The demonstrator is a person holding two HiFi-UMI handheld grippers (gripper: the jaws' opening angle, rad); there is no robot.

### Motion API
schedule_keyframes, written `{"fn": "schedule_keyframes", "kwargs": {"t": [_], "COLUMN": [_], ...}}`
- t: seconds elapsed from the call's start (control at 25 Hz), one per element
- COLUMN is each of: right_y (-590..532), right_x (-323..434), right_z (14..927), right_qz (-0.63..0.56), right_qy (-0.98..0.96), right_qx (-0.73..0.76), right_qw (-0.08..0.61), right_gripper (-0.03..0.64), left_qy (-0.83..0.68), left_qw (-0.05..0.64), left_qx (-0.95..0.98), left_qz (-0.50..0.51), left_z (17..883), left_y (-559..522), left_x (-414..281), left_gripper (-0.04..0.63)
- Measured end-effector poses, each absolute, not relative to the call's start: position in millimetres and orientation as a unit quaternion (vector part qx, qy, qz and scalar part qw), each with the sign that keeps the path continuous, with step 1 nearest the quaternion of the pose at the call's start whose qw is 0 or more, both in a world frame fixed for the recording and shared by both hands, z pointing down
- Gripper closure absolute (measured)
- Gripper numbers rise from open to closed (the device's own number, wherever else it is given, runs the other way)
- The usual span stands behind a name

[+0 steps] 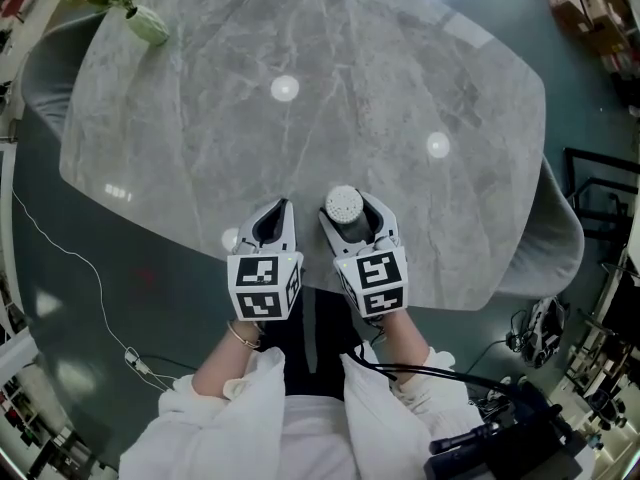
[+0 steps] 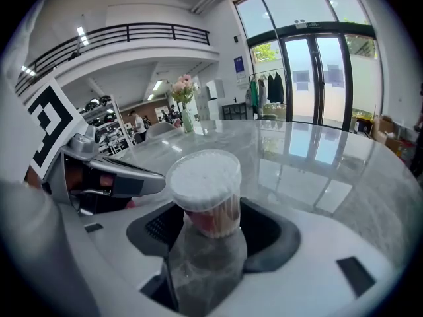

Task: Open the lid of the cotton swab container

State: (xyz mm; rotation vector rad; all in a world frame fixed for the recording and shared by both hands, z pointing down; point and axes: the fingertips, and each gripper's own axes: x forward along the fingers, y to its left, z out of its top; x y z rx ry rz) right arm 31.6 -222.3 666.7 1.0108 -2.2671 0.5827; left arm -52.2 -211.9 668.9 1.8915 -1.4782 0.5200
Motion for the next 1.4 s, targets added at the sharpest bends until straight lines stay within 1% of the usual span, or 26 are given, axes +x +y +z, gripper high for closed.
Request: {"fn": "schedule_keyframes", "kwargs": {"t": [0.32,0.76,1.08,1.4], "right_y": [-224,-225,-224,-220], "right_x": [30,30,40,51], "right_z": [670,674,656,635], "right_qz": [0.203,0.208,0.208,0.219], "right_qy": [-0.847,-0.845,-0.843,-0.842], "right_qx": [0.382,0.384,0.396,0.397], "right_qw": [0.308,0.309,0.3,0.293], "right_gripper": [0.318,0.316,0.316,0.316], "left_qy": [-0.569,-0.567,-0.568,-0.55], "left_qw": [0.339,0.333,0.325,0.315], "left_qx": [0.722,0.726,0.729,0.748], "left_qz": [0.2,0.201,0.2,0.197], "left_z": [671,666,654,633], "left_y": [-210,-206,-204,-207], "left_x": [-56,-57,-59,-43], "left_gripper": [0.598,0.598,0.598,0.598]}}
